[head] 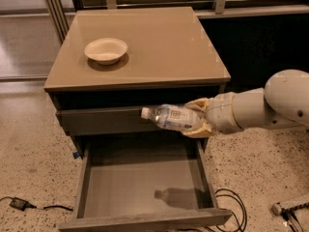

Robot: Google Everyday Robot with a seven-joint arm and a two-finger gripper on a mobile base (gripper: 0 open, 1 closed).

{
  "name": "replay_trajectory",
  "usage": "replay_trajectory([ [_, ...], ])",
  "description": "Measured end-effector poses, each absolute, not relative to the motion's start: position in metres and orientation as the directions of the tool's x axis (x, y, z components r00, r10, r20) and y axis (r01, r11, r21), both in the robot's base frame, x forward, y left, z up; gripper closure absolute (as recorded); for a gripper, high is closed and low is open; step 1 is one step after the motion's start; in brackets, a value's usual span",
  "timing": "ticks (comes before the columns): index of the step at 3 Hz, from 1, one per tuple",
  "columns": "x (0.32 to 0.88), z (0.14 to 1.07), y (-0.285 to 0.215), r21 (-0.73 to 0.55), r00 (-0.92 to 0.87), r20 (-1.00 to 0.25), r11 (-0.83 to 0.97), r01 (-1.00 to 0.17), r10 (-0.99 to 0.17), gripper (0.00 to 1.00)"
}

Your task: Pick blue plastic bottle from middle drawer and place on counter

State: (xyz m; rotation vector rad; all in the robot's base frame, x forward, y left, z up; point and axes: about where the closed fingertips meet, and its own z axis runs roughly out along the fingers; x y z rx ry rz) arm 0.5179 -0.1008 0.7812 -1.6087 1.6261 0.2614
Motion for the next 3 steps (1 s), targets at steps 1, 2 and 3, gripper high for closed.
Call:
replay_trajectory([
  [1, 0.495, 0.867, -0.120, -0.505, 0.253, -0.602, 0.116, -0.855, -0.758, 1.00],
  [2, 0.495, 0.865, -0.119, -0.504, 0.251, -0.602, 0.117, -0.856, -0.758, 1.00],
  [3, 0.507, 0.869, -0.115, -0.513, 0.269, -0.581, 0.089, -0.854, -0.768, 1.00],
])
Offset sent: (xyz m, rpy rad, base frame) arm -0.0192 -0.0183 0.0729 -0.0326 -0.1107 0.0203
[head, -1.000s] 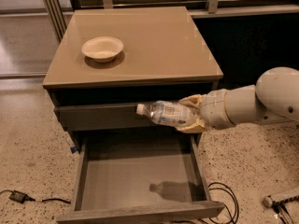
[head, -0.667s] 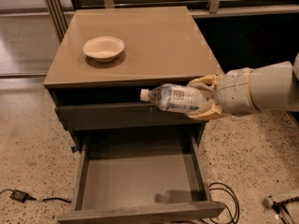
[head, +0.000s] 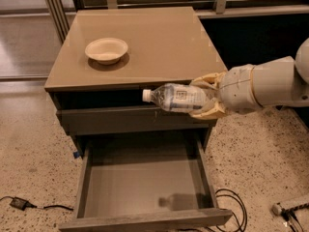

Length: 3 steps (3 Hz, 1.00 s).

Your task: Pick blue plastic bottle from middle drawer and place on counter

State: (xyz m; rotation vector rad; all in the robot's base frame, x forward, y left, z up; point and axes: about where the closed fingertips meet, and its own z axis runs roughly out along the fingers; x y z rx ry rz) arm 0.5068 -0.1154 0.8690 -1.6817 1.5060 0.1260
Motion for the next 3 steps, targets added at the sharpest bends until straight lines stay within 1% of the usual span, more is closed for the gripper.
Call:
replay_trajectory([
  [2, 0.598, 0.881, -0.103, -0.489, 0.336, -0.580, -0.013, -0.872, -0.742, 1.00],
  [3, 0.642, 0.884, -0.109, -0.469, 0.325, -0.599, -0.008, -0.883, -0.731, 1.00],
])
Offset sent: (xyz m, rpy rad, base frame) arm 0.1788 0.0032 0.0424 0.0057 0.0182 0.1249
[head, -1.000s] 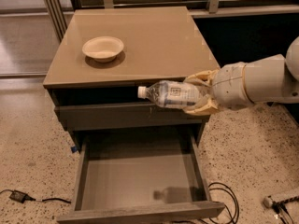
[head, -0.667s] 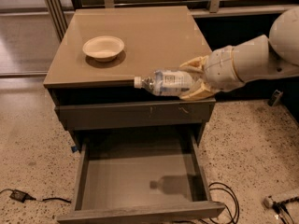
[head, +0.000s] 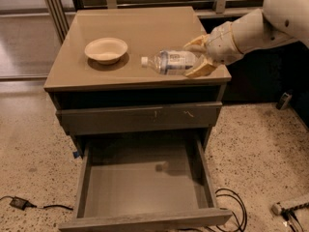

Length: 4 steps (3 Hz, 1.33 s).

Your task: Pick blue plastic bottle from middle drawer and place on counter

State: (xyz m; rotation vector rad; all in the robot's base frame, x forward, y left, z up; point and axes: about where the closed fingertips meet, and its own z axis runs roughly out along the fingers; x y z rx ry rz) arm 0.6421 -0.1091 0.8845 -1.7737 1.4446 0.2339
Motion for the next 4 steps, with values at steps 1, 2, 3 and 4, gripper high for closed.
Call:
replay_trajectory([
  [1, 0.670, 0.881, -0.111, -0.442, 0.310, -0.627, -0.001, -0.897, -0.714, 1.00],
  [2, 0.694, 0.876, -0.100, -0.414, 0.296, -0.646, -0.002, -0.910, -0.704, 1.00],
  [3, 0.710, 0.869, -0.089, -0.412, 0.248, -0.625, 0.043, -0.910, -0.740, 1.00],
  [4, 0.722, 0.861, -0.082, -0.416, 0.179, -0.607, 0.117, -0.902, -0.774, 1.00],
])
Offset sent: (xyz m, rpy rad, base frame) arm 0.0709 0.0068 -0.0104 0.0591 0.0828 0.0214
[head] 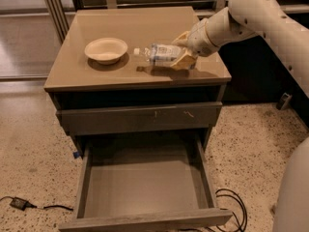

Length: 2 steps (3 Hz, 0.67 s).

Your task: Pick blue plastic bottle from middle drawer and place on counter

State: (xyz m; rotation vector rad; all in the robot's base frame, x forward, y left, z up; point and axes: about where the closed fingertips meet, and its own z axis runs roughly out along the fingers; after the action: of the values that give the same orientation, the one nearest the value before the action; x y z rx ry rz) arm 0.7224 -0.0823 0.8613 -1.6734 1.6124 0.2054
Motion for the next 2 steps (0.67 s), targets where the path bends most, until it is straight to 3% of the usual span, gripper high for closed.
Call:
replay_trajectory([
  [2, 0.7407, 0.8403, -0.0804, -0.401, 0.075, -0.609, 0.226, -0.888, -0.789, 1.00],
])
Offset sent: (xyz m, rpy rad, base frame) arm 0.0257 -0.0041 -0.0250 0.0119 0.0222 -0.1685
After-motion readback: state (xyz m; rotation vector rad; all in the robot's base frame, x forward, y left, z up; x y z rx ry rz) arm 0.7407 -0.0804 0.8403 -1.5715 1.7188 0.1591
